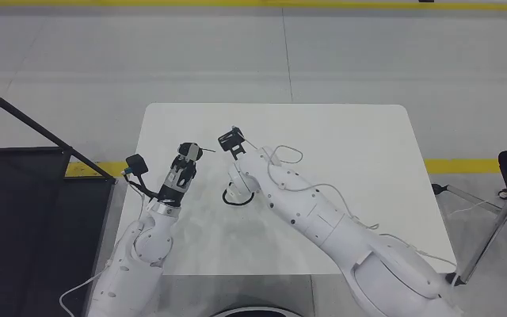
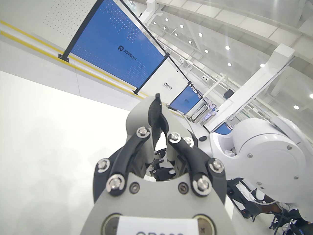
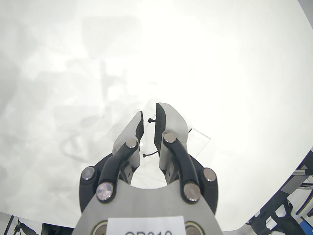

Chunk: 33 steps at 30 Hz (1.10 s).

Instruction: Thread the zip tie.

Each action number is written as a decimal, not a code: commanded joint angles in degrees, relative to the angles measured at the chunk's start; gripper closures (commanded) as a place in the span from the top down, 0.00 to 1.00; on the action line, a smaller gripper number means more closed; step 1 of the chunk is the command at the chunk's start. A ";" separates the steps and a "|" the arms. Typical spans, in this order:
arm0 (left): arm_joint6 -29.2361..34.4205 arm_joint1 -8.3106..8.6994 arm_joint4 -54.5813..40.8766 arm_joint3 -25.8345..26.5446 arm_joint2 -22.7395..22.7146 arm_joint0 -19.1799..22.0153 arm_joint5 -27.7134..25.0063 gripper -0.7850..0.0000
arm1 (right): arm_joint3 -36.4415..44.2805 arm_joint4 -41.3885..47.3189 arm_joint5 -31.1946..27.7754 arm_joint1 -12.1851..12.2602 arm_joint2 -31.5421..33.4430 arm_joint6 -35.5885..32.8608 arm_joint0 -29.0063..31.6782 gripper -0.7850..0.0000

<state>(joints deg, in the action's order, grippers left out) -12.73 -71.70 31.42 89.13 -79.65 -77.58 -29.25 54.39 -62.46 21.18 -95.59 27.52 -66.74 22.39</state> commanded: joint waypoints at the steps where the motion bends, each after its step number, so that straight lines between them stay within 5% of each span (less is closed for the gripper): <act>1: 0.05 -0.04 0.02 -0.01 -0.05 0.00 -0.03 0.00 | -0.08 -0.49 0.06 -0.15 0.40 -0.03 0.16 0.14; 21: 0.60 -0.44 0.28 -0.03 -0.19 0.03 -0.06 0.00 | 4.87 -8.79 1.29 -0.06 5.02 -0.38 4.11 0.00; 33: 4.21 -0.30 1.82 -0.71 -0.52 1.30 -2.88 0.00 | 25.63 -25.75 2.92 4.37 12.30 -1.75 15.80 0.00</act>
<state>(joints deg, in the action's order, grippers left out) -9.09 -72.05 32.99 88.56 -80.08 -76.53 -31.49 76.87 -85.94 24.28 -91.80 38.76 -68.14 36.39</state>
